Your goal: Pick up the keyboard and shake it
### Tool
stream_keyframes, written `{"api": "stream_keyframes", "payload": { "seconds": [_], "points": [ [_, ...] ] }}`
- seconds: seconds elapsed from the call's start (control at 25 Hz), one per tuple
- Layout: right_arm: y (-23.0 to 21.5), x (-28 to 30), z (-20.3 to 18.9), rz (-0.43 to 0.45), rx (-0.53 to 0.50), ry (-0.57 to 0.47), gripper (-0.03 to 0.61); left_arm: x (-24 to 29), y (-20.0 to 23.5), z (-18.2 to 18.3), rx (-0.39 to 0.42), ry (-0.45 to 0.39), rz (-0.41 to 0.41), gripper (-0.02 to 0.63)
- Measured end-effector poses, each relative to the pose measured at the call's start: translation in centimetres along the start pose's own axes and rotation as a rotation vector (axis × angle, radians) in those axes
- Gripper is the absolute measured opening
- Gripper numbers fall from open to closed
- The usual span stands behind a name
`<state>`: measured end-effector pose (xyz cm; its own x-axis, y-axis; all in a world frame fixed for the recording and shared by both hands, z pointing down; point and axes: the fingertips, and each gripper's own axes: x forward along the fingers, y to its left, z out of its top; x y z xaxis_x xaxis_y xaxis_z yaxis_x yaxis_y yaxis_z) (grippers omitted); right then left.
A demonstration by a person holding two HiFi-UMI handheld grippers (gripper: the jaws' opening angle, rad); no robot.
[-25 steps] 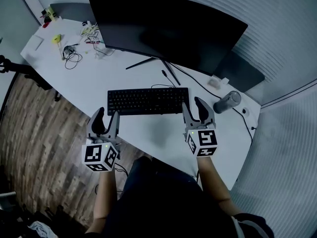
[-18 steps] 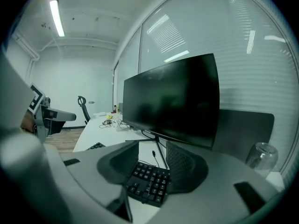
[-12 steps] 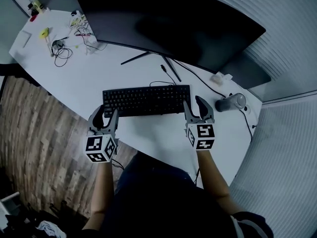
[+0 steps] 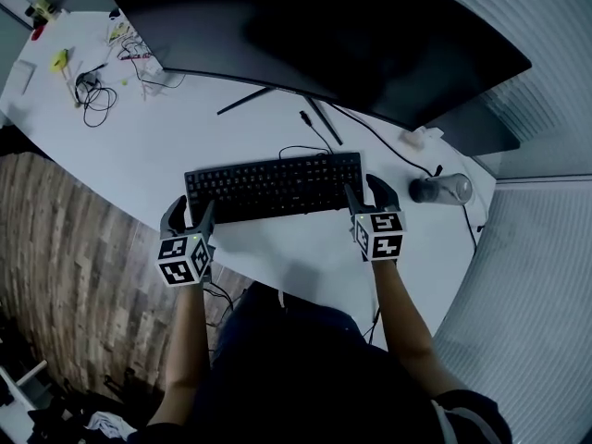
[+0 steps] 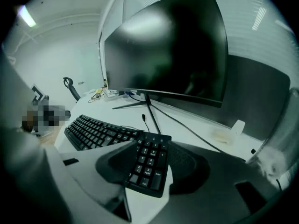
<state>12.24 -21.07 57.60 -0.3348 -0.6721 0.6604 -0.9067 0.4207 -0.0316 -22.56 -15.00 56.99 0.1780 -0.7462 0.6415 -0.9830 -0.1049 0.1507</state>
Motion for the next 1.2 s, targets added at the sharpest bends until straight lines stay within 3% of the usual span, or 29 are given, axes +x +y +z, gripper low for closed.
{"api": "stream_keyframes", "payload": {
  "seconds": [0.28,0.56,0.68,0.96,1.2],
  "points": [
    [-1.3,3.1,-2.1,0.034,0.119,0.126,0.258,3.7,2.4,-3.3,-0.089,0.187,-0.033,0.333],
    [-1.7,4.7,-3.8,0.133,0.311,0.213,0.275,5.1,2.9,-4.4,-0.185,0.269,-0.100,0.361],
    [-1.8,5.3,-4.5,0.180,0.412,0.261,0.275,5.5,3.1,-4.4,-0.174,0.305,-0.100,0.362],
    [-1.4,5.4,-4.5,0.218,0.449,0.343,0.249,5.6,2.6,-3.8,-0.174,0.305,-0.084,0.357],
    [-1.2,4.5,-5.2,0.241,0.511,0.374,0.249,3.8,1.9,-1.3,-0.095,0.266,-0.025,0.356]
  ]
}}
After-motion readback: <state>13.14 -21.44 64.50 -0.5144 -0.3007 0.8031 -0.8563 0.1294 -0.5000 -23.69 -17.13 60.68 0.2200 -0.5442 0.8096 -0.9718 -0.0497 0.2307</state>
